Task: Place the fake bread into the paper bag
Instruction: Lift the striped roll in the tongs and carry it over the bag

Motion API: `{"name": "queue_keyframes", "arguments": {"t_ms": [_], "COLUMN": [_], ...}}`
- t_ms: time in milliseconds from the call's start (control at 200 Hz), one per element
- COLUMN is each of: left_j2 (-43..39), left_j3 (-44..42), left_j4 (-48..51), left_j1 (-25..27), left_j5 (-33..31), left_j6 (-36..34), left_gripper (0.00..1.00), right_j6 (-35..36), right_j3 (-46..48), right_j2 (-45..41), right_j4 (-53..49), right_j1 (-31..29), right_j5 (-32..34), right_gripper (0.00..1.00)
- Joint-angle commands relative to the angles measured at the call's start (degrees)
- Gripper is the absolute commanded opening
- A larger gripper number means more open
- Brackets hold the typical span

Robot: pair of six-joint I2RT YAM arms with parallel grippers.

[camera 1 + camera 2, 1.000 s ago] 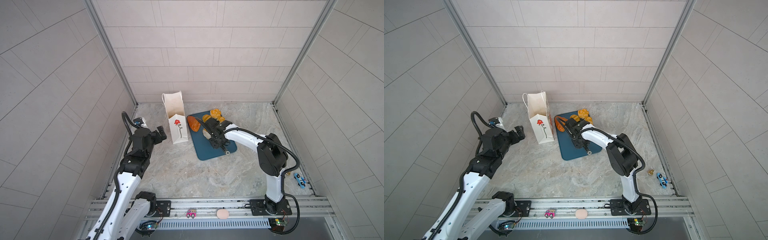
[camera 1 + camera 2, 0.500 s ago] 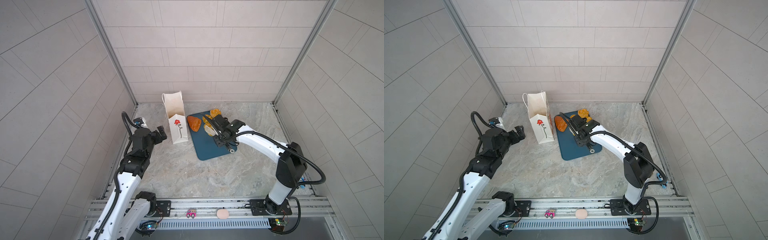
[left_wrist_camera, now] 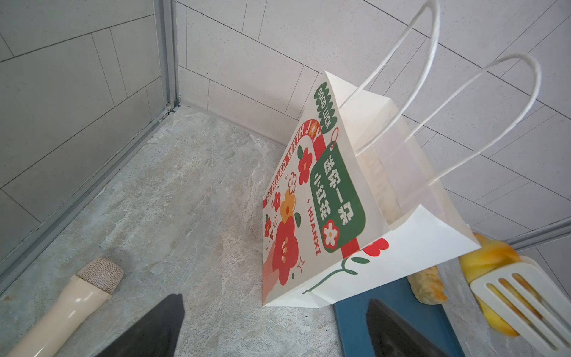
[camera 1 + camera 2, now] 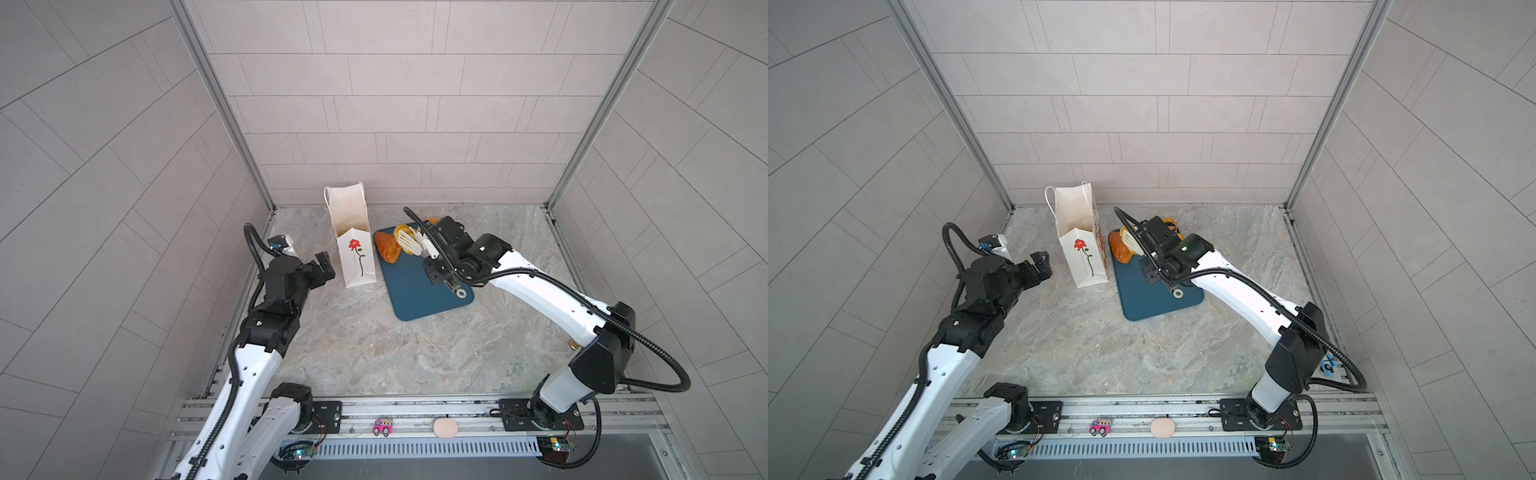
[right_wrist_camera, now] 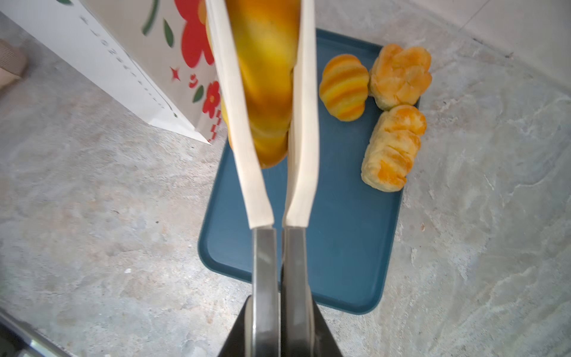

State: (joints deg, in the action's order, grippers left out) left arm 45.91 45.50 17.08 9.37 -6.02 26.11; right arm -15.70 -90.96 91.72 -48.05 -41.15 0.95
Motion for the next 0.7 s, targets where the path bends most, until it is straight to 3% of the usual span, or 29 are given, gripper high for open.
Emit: {"name": "queue_keyframes", "arguments": {"t_ms": [0,505,696], "left_j2": [-0.3,-0.43,-0.31], "left_j3": [0.65,0.45,0.32], "left_j4": [-0.45,-0.4,-0.44], "left_j1": [0.3,0.58,0.66], "left_j5": [-0.14,-0.22,-0.15], "left_j6": [0.52,0.39,0.43], "left_gripper": [1.0,1.0,1.0], "right_j6": [0.94,4.74,6.06], "right_j3": [-3.06,-14.42,-15.08], "right_j2": [-2.85,-2.65,-2.48], "right_j4": [2.69,5.73,11.39], "right_j1": [-0.01,-3.03,-5.32], "right_j5": [-2.72,-5.48,-5.52], "right_gripper": [0.25,0.25,0.26]}}
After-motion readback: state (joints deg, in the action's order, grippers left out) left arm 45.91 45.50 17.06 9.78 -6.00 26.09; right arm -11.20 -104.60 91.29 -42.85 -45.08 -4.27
